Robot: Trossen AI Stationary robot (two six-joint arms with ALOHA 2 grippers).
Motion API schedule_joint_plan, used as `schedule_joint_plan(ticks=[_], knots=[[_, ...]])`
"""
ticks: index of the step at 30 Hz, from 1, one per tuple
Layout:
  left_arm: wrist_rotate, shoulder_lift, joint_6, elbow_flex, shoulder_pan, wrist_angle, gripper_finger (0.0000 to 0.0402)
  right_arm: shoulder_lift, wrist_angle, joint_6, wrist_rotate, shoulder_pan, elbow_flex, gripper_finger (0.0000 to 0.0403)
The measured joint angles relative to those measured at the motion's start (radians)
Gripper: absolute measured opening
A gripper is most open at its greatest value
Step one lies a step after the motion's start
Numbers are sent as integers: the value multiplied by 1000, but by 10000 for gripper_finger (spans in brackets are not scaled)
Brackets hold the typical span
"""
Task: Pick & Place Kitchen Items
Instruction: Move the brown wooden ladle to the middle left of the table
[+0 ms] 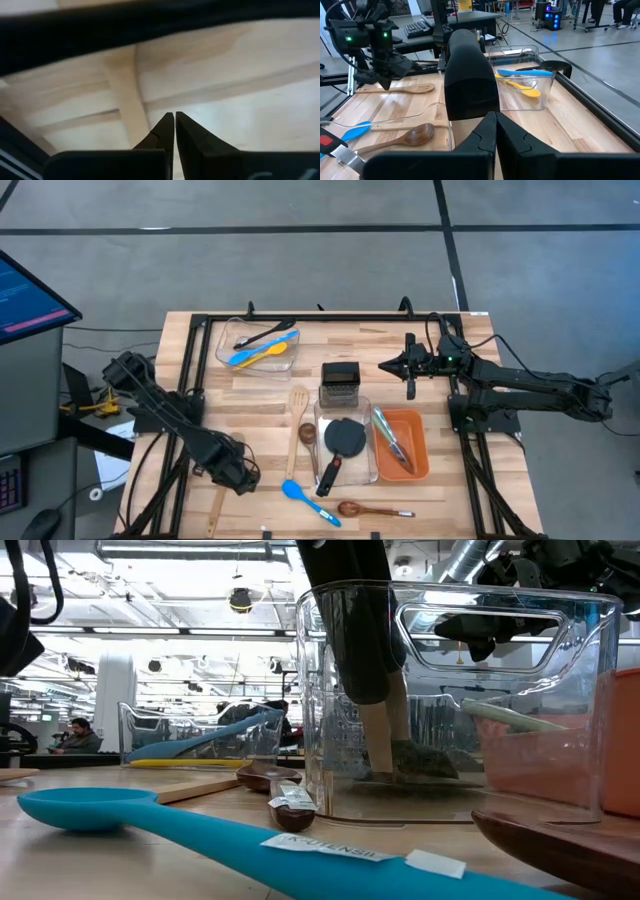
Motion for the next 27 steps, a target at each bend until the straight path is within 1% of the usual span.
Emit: schedule_joint_plan(ticks=[5, 10, 15, 21, 27], knots=[[0, -8, 29, 0, 0, -56, 2, 0, 0, 0, 0, 0, 0, 1], [0, -27, 26, 0, 0, -157, 2, 0, 0, 0, 0, 0, 0, 1], [-7, -26, 25, -19, 0, -144, 2, 0, 0, 0, 0, 0, 0, 1], [-9, -25, 24, -78, 0, -80, 2, 0, 0, 1, 0, 0, 0, 1], [-55, -30, 24, -118, 2, -53, 2, 0, 0, 2, 0, 0, 0, 1]])
